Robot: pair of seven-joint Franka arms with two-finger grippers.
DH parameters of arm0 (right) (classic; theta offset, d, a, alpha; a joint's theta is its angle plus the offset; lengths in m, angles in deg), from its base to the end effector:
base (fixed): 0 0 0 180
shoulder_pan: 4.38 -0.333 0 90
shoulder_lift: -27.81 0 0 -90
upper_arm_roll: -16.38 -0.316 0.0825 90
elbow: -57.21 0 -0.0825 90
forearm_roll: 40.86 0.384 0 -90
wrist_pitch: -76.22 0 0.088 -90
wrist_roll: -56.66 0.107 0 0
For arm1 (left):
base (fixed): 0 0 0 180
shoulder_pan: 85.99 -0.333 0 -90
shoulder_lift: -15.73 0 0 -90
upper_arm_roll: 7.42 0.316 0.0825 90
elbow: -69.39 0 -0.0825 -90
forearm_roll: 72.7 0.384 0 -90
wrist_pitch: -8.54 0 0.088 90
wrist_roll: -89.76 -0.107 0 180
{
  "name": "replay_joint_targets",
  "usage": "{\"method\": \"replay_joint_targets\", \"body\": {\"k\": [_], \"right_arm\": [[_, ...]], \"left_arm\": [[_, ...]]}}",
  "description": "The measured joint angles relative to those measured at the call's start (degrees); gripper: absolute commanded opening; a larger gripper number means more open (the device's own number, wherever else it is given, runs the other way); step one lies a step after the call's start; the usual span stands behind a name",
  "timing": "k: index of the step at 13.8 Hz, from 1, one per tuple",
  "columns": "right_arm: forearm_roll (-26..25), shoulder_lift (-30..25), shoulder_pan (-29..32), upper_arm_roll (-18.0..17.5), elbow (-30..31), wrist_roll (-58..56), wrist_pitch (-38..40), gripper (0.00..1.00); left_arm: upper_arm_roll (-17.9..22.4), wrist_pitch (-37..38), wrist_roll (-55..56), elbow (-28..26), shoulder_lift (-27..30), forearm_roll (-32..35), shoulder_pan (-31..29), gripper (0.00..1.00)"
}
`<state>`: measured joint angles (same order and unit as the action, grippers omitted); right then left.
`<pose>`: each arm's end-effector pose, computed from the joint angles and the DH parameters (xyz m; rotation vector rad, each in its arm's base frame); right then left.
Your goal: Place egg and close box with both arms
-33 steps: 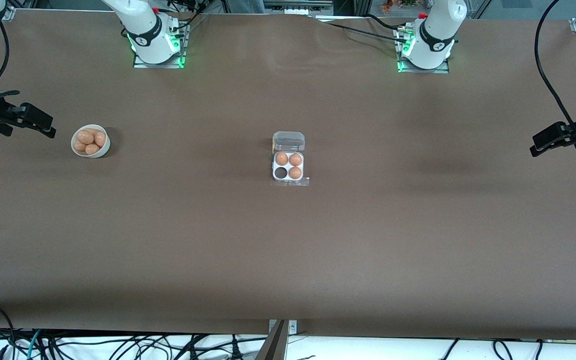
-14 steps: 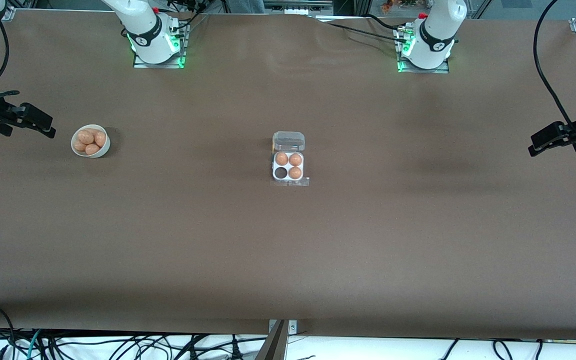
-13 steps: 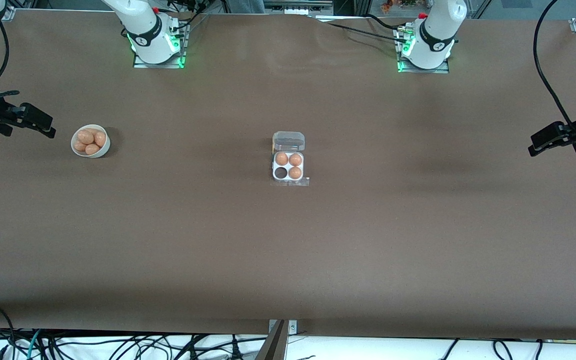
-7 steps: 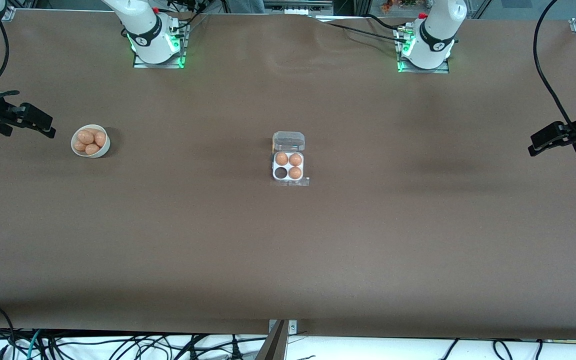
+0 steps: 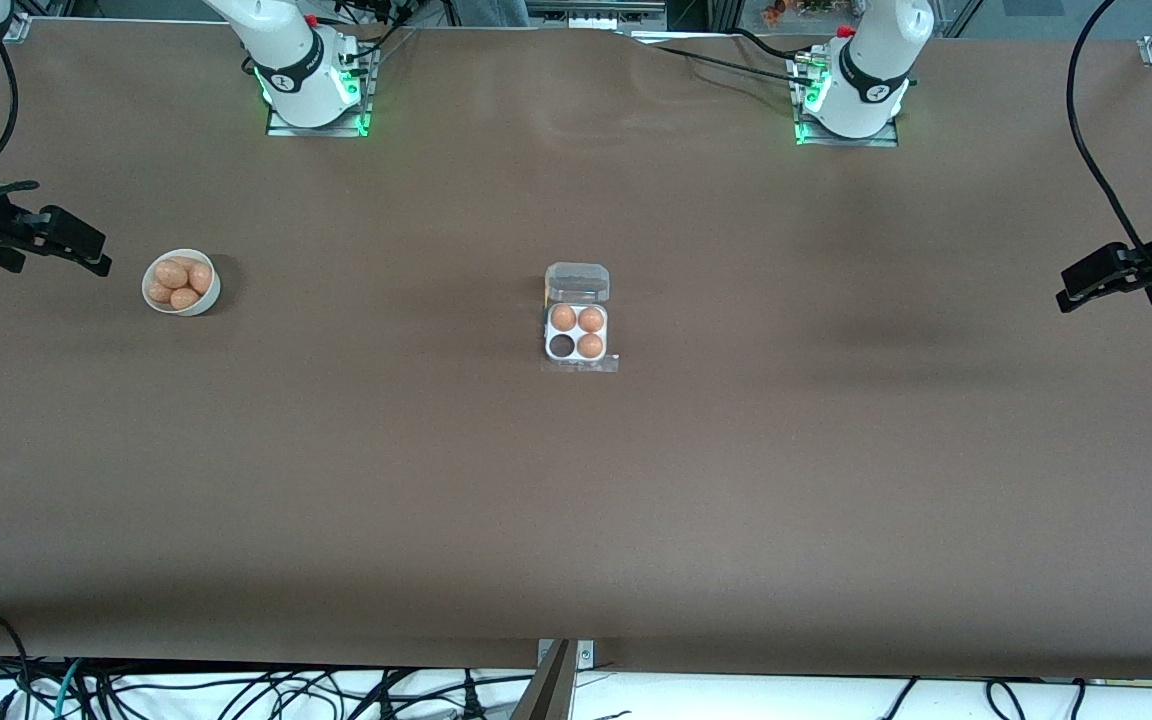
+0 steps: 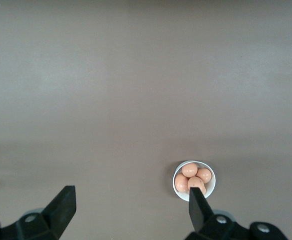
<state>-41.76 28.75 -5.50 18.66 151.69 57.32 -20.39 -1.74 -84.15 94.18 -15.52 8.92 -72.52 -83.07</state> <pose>0.5678 -0.0128 0.5883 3.1247 -0.0470 0.0324 0.5948 0.0254 0.6028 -3.1208 -0.1944 -0.0277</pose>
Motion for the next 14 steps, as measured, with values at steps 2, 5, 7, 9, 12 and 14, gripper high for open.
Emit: {"method": "replay_joint_targets", "body": {"k": [2,5,7,9,12,14], "right_arm": [[0.0,0.0,0.0,0.0,0.0,0.0,0.0,1.0],[0.0,0.4,0.0,0.0,0.0,0.0,-0.1,1.0],[0.0,1.5,0.0,0.0,0.1,-0.3,0.2,1.0],[-0.1,2.9,0.1,0.0,0.1,-0.4,0.5,1.0],[-2.0,5.1,0.4,1.6,0.3,-0.5,1.0,1.0],[-4.3,6.7,0.6,3.2,1.3,-0.5,0.9,1.0]], "left_arm": [[0.0,0.0,0.0,0.0,0.0,0.0,0.0,1.0],[0.0,0.0,0.0,0.0,0.0,0.0,0.0,1.0],[0.0,0.0,0.0,0.0,0.0,0.0,0.0,1.0],[0.0,0.0,0.0,0.0,0.0,0.0,0.0,1.0],[0.0,0.0,0.0,0.0,0.0,0.0,0.0,1.0],[0.0,0.0,0.0,0.0,0.0,0.0,0.0,1.0]]}}
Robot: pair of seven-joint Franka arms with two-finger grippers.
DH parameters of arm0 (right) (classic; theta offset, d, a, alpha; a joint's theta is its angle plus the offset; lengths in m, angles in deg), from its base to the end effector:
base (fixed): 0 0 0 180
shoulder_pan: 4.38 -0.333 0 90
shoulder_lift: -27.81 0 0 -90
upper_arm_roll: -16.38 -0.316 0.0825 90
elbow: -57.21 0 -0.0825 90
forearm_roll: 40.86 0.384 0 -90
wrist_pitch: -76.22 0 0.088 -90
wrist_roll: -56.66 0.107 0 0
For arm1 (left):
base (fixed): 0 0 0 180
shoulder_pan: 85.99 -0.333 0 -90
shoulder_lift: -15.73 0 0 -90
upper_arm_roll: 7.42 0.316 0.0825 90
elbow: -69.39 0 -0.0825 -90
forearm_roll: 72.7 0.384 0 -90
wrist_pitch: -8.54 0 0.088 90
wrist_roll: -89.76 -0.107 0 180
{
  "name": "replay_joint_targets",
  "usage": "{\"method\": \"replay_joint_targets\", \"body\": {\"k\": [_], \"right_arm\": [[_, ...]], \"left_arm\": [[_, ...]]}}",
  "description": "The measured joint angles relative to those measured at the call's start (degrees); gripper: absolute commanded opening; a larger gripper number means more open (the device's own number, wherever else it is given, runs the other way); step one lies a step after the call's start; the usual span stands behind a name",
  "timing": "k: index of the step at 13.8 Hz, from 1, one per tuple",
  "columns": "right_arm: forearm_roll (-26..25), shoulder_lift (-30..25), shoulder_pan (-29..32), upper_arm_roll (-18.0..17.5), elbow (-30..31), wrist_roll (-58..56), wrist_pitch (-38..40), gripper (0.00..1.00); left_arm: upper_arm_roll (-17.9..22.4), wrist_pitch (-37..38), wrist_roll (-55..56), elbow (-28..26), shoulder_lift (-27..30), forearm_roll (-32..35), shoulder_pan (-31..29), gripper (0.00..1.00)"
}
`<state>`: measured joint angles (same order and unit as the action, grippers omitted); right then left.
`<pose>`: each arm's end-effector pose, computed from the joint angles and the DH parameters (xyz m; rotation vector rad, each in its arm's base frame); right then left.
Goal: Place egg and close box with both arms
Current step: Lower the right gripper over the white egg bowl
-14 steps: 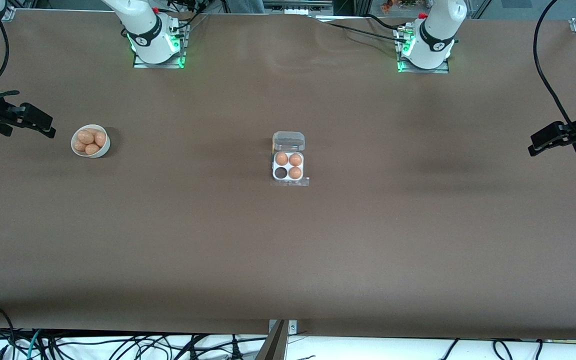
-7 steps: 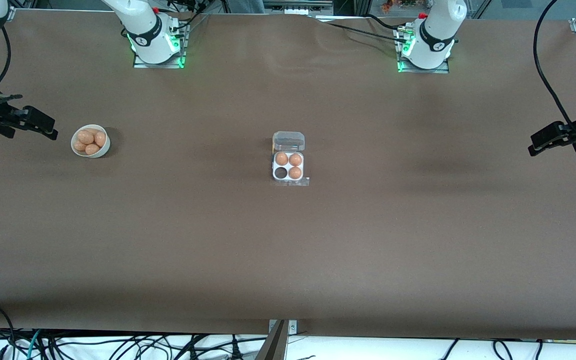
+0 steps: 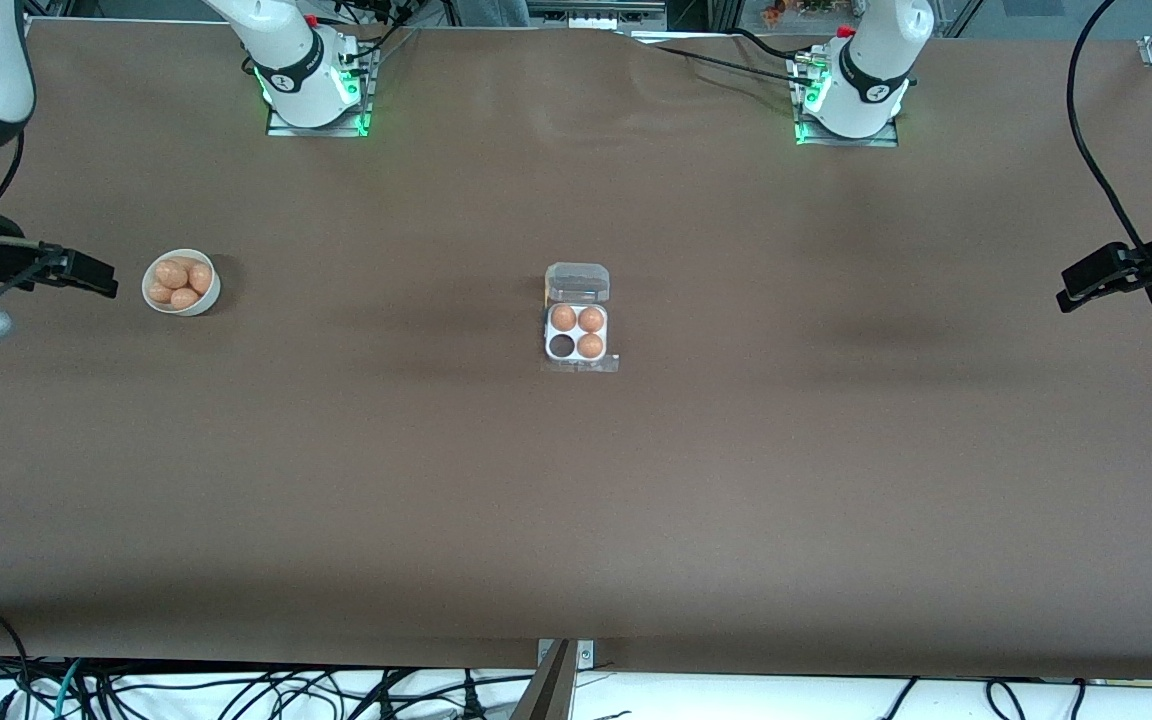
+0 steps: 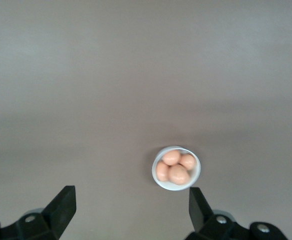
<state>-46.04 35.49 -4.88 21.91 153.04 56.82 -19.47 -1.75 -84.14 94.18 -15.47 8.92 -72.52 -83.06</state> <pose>0.5865 -0.0577 0.5085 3.0358 -0.1147 -0.2133 0.5948 0.0252 0.6032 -3.1209 -0.1938 -0.0288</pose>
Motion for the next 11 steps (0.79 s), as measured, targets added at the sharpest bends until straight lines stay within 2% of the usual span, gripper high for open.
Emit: {"method": "replay_joint_targets", "body": {"k": [2,5,8,11], "right_arm": [[-0.7,1.6,0.3,1.5,1.7,-0.2,-1.3,1.0],[-0.8,2.4,0.4,3.2,7.4,-0.2,-7.5,1.0],[-0.8,2.2,0.4,4.6,15.1,-0.3,-15.3,1.0],[-0.8,0.4,0.4,5.9,25.5,-0.3,-26.3,1.0]], "left_arm": [[0.0,0.0,0.0,0.0,0.0,0.0,0.0,1.0],[0.0,0.1,0.0,0.0,0.0,0.0,0.0,1.0],[0.0,0.1,0.0,0.0,0.0,0.0,0.0,1.0],[0.0,0.1,0.0,0.0,0.0,0.0,0.0,1.0]]}}
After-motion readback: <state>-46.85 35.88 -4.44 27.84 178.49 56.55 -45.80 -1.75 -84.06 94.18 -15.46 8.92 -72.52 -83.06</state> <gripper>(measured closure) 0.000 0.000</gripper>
